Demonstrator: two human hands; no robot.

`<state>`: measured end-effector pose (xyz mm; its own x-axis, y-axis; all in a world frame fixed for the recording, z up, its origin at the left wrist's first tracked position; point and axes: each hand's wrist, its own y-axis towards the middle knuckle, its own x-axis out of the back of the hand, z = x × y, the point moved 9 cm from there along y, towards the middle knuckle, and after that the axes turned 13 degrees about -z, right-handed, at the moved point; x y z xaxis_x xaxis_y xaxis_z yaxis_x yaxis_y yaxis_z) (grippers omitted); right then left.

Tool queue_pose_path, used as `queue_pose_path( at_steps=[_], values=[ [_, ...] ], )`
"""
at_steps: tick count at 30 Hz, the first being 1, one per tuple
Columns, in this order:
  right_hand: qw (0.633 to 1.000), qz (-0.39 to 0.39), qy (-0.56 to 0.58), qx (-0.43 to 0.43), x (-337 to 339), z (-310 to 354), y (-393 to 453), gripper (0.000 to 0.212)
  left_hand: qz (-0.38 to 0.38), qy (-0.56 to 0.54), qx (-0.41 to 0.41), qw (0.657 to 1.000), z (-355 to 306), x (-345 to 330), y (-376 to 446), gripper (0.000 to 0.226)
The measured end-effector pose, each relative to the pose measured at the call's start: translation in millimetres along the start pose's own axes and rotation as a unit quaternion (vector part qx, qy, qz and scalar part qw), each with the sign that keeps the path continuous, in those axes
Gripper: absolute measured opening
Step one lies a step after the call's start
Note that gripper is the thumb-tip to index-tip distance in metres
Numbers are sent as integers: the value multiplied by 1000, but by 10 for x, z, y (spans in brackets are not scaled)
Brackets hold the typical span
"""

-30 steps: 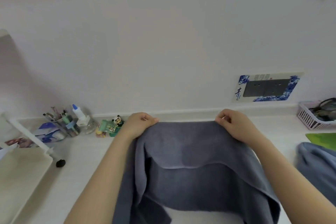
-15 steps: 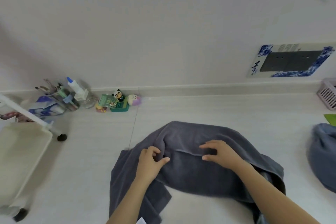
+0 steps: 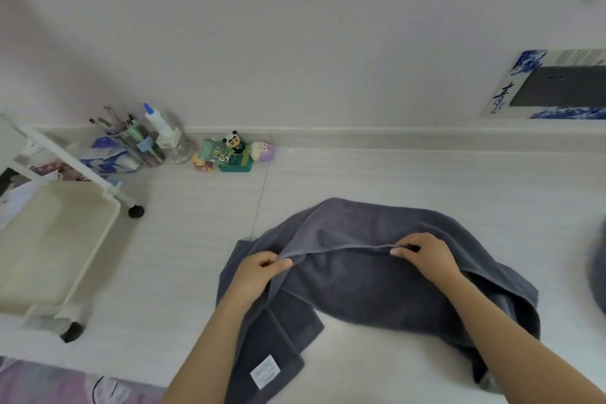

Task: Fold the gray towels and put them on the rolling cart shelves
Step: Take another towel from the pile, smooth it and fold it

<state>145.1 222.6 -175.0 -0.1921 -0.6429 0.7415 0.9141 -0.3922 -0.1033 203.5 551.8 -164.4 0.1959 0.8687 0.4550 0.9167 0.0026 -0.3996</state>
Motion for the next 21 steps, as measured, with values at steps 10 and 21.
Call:
queue_pose_path(
  at_steps=[10,21],
  values=[
    [985,157,57,-45,823,123,-71,22,143,95,-48,984,-861,307,88,21],
    [962,-254,-97,12,1481,149,685,28,-179,271,-291,900,-2117,-200,985,37]
  ],
)
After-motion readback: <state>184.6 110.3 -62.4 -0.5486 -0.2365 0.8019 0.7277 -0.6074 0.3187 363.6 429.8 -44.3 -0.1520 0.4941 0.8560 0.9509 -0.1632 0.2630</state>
